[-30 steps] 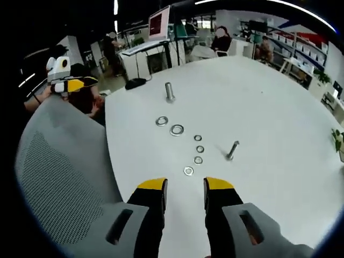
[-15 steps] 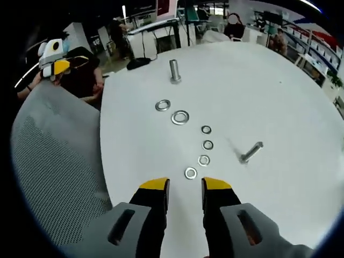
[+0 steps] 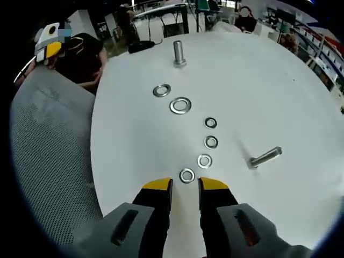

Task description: Place the washer onto the threaded stud by aligning its center hole with the stud, sliding it down to the base, and recovering from edge contact or off-axis alignment until the washer reaches the visible bottom stop.

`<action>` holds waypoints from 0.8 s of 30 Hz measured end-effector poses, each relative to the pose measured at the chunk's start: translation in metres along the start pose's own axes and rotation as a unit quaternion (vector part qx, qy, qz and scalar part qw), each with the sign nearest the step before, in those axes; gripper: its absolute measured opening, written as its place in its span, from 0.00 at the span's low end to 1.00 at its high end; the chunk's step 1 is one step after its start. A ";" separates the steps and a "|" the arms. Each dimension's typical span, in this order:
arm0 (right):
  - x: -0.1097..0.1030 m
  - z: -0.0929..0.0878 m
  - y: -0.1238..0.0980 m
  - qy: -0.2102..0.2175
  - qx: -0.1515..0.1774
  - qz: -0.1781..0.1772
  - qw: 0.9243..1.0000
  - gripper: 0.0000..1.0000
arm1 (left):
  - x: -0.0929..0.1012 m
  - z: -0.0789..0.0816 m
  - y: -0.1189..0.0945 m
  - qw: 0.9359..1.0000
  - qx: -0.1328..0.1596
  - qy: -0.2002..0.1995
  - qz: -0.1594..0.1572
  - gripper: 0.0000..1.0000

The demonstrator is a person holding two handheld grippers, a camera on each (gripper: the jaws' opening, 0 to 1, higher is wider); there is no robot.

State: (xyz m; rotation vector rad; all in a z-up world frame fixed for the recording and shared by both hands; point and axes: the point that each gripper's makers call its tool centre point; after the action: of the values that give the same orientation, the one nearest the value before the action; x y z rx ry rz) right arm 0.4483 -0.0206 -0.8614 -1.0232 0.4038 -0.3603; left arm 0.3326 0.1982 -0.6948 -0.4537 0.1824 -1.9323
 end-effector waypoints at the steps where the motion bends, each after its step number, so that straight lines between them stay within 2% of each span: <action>1: 0.000 0.000 0.002 -0.002 -0.001 0.001 1.000 0.21 | 0.000 0.000 0.000 1.000 0.000 0.000 0.000 0.32; 5: 0.001 0.001 0.005 -0.024 -0.003 -0.003 1.000 0.20 | 0.000 0.000 0.000 1.000 -0.001 0.000 0.001 0.32; 8: 0.001 0.001 0.005 -0.023 -0.006 -0.004 1.000 0.19 | 0.000 0.000 0.000 1.000 -0.002 0.000 0.001 0.32; 12: 0.005 0.001 0.006 -0.074 -0.013 -0.019 0.997 0.16 | -0.001 -0.001 0.000 1.000 -0.002 -0.001 0.002 0.32; 24: 0.004 0.002 0.005 -0.065 -0.014 -0.016 0.998 0.14 | -0.002 -0.001 0.000 1.000 -0.002 -0.001 0.003 0.32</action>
State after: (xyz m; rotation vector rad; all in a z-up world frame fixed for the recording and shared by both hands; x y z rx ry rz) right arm 0.4534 -0.0188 -0.8653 -1.0743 0.2758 -0.3153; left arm 0.3327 0.2004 -0.6964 -0.4574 0.1868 -1.9257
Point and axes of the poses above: the point that each gripper's makers call its tool centre point, and the gripper's own axes: y roughly forward along the fingers, x roughly to its right, z roughly out of its top, and after that the axes turned 9 degrees about y, right-handed
